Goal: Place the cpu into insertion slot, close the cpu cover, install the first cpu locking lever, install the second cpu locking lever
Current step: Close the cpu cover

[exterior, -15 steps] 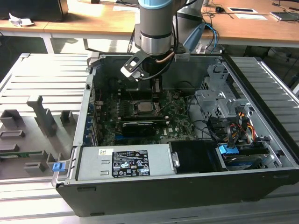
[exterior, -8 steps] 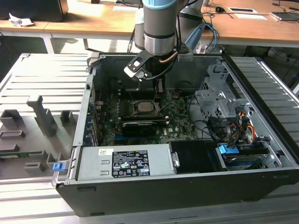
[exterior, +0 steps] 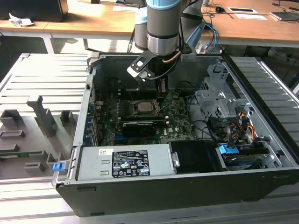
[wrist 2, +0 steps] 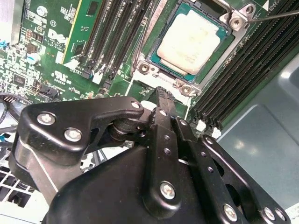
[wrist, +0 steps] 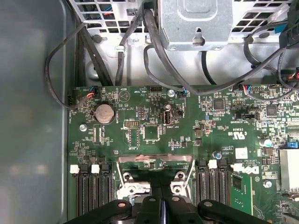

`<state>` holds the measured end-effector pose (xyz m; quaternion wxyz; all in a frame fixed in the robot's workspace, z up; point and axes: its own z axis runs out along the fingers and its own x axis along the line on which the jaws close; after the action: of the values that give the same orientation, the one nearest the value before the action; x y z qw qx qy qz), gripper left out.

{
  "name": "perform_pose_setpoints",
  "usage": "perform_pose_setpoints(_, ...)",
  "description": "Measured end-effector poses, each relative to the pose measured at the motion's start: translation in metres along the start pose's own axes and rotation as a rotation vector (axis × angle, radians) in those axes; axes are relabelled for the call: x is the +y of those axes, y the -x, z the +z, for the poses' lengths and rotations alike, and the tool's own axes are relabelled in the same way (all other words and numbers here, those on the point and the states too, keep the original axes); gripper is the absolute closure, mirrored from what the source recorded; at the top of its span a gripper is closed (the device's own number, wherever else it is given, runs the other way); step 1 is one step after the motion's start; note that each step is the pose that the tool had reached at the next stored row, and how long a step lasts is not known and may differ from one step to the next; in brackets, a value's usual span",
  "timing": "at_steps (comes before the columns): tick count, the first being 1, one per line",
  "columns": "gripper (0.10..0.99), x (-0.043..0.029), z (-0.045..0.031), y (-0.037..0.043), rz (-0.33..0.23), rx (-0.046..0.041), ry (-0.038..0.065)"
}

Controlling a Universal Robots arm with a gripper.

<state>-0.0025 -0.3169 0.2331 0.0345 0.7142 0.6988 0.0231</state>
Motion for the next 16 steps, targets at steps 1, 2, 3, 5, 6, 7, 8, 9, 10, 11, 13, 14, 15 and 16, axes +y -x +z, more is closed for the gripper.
perform_pose_setpoints(1,0.980,0.0004,0.0000,0.0000,0.000,0.0000,0.000)
perform_pose_setpoints(2,0.980,0.0011,0.0001,0.0000,0.000,0.0000,0.000)
perform_pose_setpoints(3,0.980,0.0017,0.0002,0.0000,0.000,0.0001,0.000)
perform_pose_setpoints(5,0.980,0.0024,0.0001,-0.0001,0.000,0.0000,0.000)
perform_pose_setpoints(6,0.980,0.0027,-0.0001,-0.0001,0.000,0.0001,0.000)
perform_pose_setpoints(7,0.980,0.0029,-0.0004,-0.0001,0.000,0.0000,0.000)
perform_pose_setpoints(8,0.980,0.0031,-0.0005,-0.0001,0.000,0.0001,0.000)
perform_pose_setpoints(9,0.980,0.0034,-0.0006,-0.0001,0.000,0.0002,0.000)
perform_pose_setpoints(10,0.980,0.0037,-0.0007,-0.0001,0.000,0.0001,0.000)
perform_pose_setpoints(11,0.980,0.0038,-0.0008,-0.0001,0.000,0.0001,0.000)
perform_pose_setpoints(13,0.980,0.0043,-0.0010,-0.0001,0.000,0.0001,0.000)
perform_pose_setpoints(14,0.980,0.0045,-0.0013,-0.0001,0.000,0.0000,0.000)
perform_pose_setpoints(15,0.980,0.0047,-0.0016,0.0000,0.000,-0.0002,0.000)
perform_pose_setpoints(16,0.980,0.0048,-0.0022,0.0000,0.000,-0.0003,0.000)
